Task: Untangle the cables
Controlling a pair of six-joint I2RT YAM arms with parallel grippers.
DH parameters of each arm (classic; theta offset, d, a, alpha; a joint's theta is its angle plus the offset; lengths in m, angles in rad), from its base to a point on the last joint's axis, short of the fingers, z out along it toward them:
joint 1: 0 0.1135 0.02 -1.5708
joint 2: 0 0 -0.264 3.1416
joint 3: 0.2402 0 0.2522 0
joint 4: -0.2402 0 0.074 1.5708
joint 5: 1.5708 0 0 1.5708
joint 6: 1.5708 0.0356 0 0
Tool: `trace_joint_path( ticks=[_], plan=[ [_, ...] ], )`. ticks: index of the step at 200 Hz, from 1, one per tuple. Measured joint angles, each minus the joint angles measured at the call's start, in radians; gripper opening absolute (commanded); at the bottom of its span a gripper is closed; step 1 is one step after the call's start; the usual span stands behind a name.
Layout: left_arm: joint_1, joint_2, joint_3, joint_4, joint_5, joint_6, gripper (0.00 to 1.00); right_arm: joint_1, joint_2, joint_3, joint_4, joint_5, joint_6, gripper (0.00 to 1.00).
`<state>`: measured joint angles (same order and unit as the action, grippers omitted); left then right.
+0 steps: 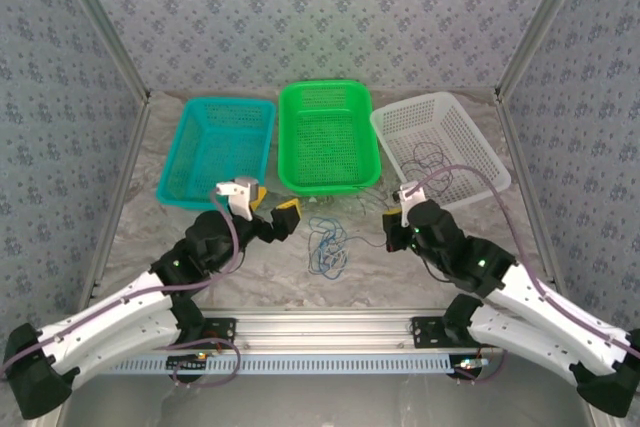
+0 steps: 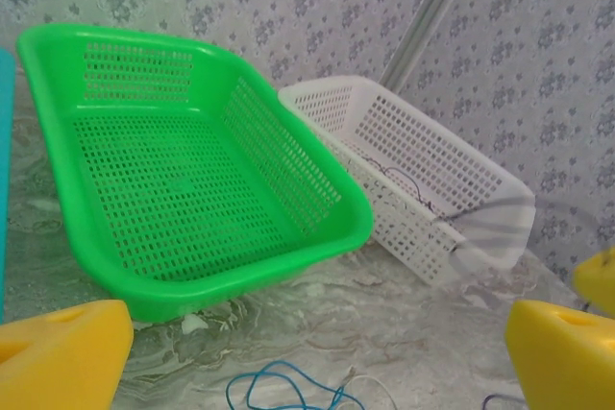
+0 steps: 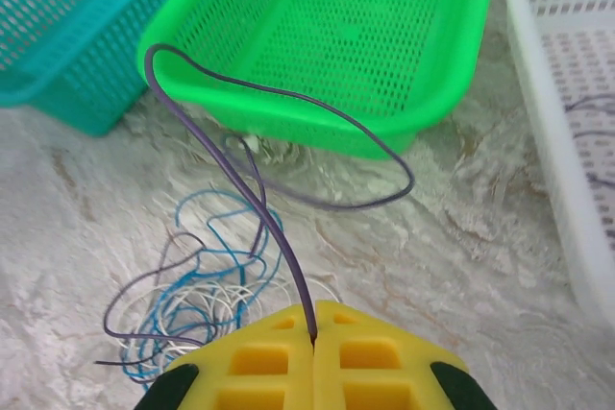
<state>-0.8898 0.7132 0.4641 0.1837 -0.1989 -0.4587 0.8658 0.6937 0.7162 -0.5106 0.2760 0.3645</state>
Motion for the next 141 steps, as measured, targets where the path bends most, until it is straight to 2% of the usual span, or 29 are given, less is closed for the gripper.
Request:
trace_joint_path(
  ticks=[52,98,141],
  plan=[
    [0.0,0.091,0.06,0.004,0.051,-0.003,0.99,0.006,0.005,0.163,-0.031,-0.023,-0.09,0.0],
    [0.0,0.135,0.085,0.048,0.083,-0.003,1.0,0.006,0.079,0.332,-0.04,-0.064,-0.165,0.0],
    [0.0,0.195,0.131,0.091,0.125,0.013,1.0,0.006,0.121,0.36,-0.037,-0.128,-0.19,0.0]
  ],
)
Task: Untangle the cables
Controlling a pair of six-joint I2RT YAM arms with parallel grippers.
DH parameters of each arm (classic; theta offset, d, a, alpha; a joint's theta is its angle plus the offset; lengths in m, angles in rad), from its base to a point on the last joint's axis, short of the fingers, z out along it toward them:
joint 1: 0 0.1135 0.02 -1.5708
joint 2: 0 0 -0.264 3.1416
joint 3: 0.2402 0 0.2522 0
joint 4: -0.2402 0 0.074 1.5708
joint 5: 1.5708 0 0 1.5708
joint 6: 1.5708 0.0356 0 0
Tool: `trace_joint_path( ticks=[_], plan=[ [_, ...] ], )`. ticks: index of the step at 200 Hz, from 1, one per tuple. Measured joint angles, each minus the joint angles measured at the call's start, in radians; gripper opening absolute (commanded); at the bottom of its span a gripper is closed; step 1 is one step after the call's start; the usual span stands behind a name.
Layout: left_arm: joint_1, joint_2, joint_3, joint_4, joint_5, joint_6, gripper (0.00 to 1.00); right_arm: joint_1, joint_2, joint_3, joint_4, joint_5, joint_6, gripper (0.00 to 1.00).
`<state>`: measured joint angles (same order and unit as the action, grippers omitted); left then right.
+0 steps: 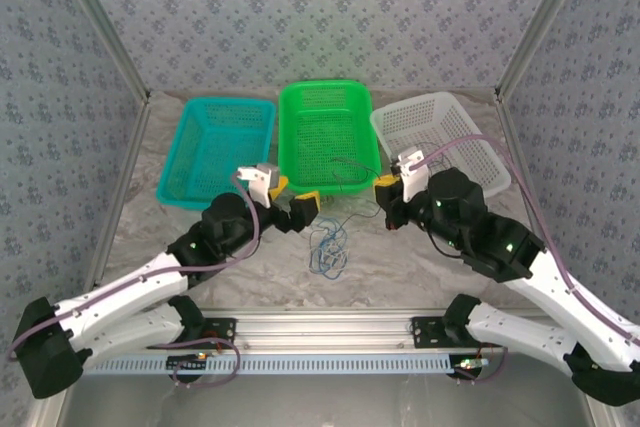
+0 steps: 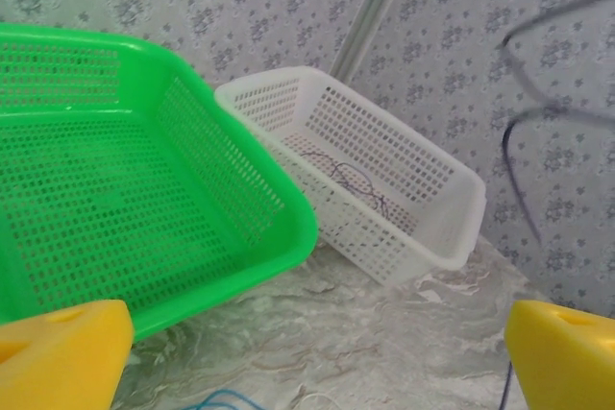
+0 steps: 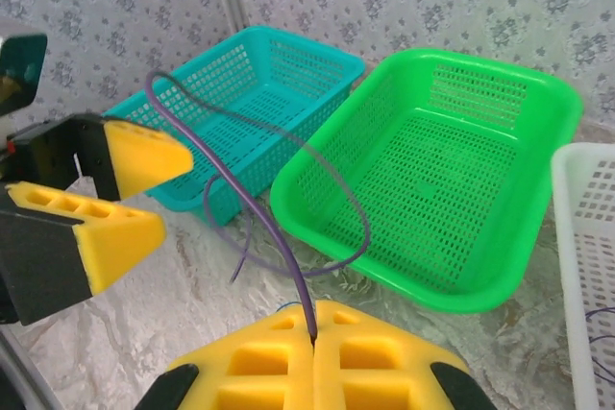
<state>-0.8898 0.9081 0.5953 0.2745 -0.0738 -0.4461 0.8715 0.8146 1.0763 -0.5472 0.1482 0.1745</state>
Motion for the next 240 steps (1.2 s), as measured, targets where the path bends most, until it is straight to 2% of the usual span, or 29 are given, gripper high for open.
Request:
trace_joint_path(
  ticks=[96,146,189,205,240],
  plan=[
    [0.0,0.119,0.043,0.152,0.164,0.065,1.0,0.0,0.016,0.016,0.031,-0.072,-0.004,0.0],
    [0.0,0.142,0.053,0.199,0.209,0.115,1.0,0.0,0.017,0.029,0.035,-0.095,-0.003,0.0],
    [0.0,0.185,0.103,0.208,0.24,0.15,0.92,0.0,0.016,0.03,0.044,-0.12,0.012,0.0],
    [0.0,0.207,0.116,0.221,0.249,0.151,0.85,0.0,0.013,0.031,0.048,-0.13,0.018,0.0],
    [0.0,0.231,0.142,0.216,0.271,0.183,0.4,0.0,0.002,0.032,0.05,-0.142,0.023,0.0]
  ],
)
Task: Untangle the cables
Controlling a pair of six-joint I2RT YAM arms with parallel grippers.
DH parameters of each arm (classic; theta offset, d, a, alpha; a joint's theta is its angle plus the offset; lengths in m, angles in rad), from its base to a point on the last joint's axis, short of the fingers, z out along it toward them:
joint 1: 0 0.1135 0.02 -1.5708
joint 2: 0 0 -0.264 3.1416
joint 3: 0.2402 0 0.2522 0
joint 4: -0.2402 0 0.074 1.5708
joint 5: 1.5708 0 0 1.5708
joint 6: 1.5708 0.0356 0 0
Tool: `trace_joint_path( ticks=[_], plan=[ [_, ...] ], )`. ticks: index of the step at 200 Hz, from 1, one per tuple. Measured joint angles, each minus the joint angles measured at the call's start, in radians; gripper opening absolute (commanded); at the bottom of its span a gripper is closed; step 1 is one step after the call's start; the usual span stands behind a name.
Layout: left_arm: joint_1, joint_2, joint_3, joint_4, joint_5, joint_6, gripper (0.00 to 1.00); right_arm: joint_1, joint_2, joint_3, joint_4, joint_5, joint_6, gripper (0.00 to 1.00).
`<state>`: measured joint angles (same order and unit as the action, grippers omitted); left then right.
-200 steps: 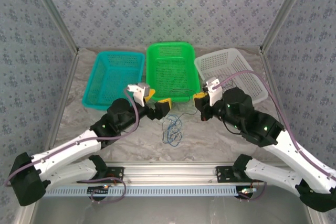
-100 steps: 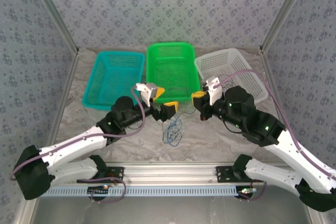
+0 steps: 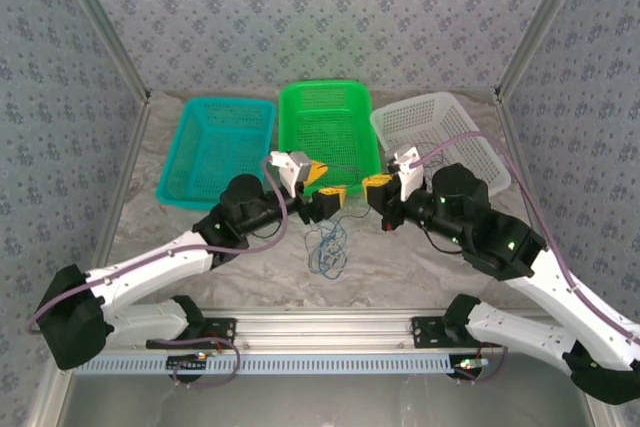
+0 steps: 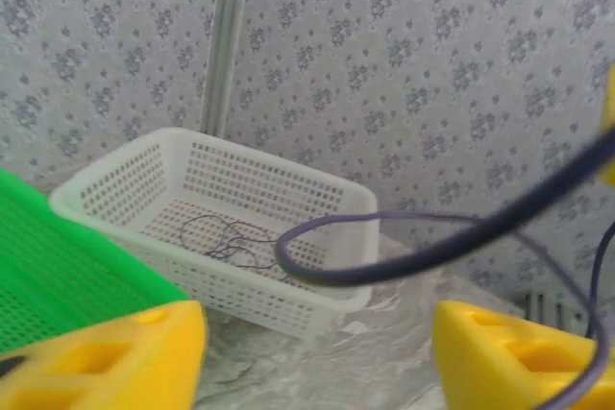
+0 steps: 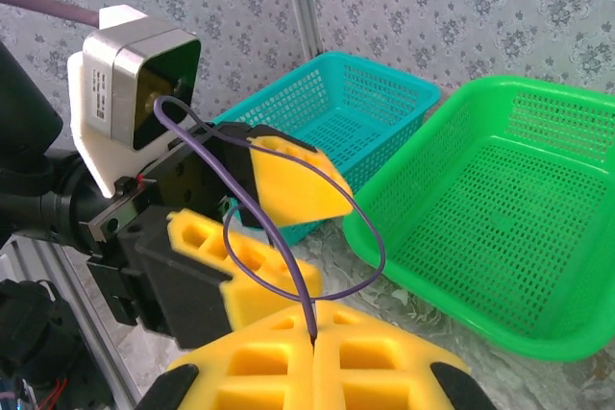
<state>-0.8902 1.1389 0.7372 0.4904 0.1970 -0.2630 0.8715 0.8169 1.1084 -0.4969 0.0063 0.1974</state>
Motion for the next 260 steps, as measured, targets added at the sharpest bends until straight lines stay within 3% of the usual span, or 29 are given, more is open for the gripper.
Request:
trace_joint_path(
  ticks=[30,56,140,196,260],
  plan=[
    [0.0,0.003,0.028,-0.008,0.013,0.024,0.12,0.0,-0.013,0.016,-0.002,0.005,0.0,0.0],
    [0.0,0.003,0.035,-0.053,-0.008,0.04,0.0,-0.001,-0.015,0.071,-0.025,0.031,0.0,0.0],
    [0.014,-0.037,0.042,-0.308,-0.28,0.117,0.0,-0.05,-0.013,0.24,-0.204,0.098,0.005,0.0],
    [0.153,-0.051,0.092,-0.51,-0.461,0.175,0.0,-0.096,-0.012,0.309,-0.313,0.107,0.01,0.0],
    [0.248,-0.058,0.219,-0.58,-0.586,0.224,0.0,-0.135,0.052,0.312,-0.36,0.006,0.042,0.0]
  ],
)
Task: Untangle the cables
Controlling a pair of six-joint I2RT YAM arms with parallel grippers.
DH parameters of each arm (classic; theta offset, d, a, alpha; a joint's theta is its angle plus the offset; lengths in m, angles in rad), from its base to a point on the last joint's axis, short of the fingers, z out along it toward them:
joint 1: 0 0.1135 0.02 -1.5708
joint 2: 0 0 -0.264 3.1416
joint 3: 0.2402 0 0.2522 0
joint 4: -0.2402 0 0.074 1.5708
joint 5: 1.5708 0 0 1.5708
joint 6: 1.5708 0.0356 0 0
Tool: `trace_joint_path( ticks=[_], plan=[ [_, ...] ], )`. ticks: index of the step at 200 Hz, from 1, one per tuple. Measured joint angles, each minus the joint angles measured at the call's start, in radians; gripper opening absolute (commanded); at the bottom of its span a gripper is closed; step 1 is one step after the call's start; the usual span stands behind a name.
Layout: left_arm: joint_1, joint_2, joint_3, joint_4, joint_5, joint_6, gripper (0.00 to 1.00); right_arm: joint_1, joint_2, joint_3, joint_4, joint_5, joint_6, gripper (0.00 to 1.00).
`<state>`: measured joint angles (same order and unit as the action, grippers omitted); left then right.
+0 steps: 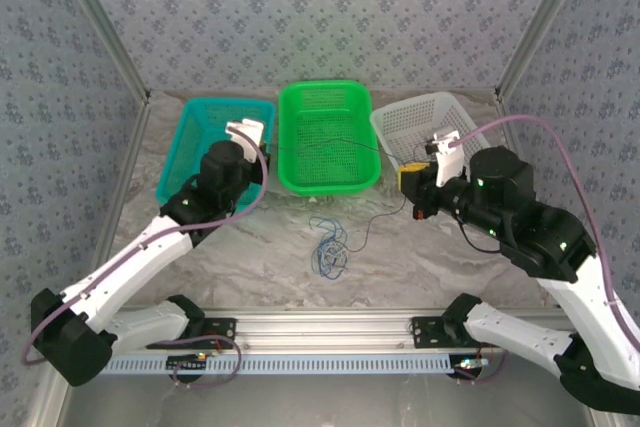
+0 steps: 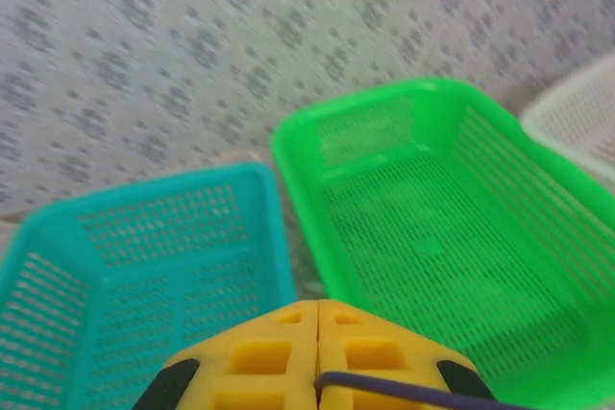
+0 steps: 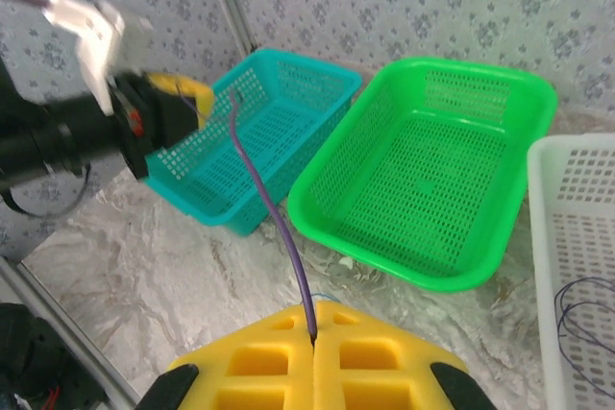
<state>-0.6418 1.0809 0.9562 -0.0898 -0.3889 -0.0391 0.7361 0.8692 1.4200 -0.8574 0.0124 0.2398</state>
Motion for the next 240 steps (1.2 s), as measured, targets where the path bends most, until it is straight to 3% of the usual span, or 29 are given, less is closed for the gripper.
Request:
trace_joint_path(
  ticks=[32,69,75,97,110,165,240],
  plan=[
    [0.068,-0.001,0.038,0.006,-0.02,0.001,0.0,-0.029,0.009,0.024,0.0,-0.049,0.009,0.0],
    [0.071,0.0,0.032,-0.004,0.043,-0.045,0.0,-0.037,0.052,0.101,0.038,-0.108,0.016,0.0],
    [0.071,0.0,0.026,-0.003,0.05,-0.055,0.07,-0.037,0.063,0.114,0.05,-0.116,0.017,0.0],
    [0.07,-0.004,-0.013,-0.003,0.072,-0.09,0.51,-0.039,0.103,0.154,0.117,-0.144,0.023,0.0],
    [0.07,-0.023,-0.054,0.004,0.092,-0.106,0.65,-0.044,0.132,0.182,0.163,-0.158,0.024,0.0],
    [0.027,-0.2,-0.206,0.062,0.182,-0.123,0.81,-0.064,0.279,0.348,0.346,-0.167,0.041,0.0],
    [-0.068,-0.195,-0.346,0.14,0.326,-0.157,0.84,-0.117,0.512,0.843,0.352,-0.183,0.029,0.0]
  ],
)
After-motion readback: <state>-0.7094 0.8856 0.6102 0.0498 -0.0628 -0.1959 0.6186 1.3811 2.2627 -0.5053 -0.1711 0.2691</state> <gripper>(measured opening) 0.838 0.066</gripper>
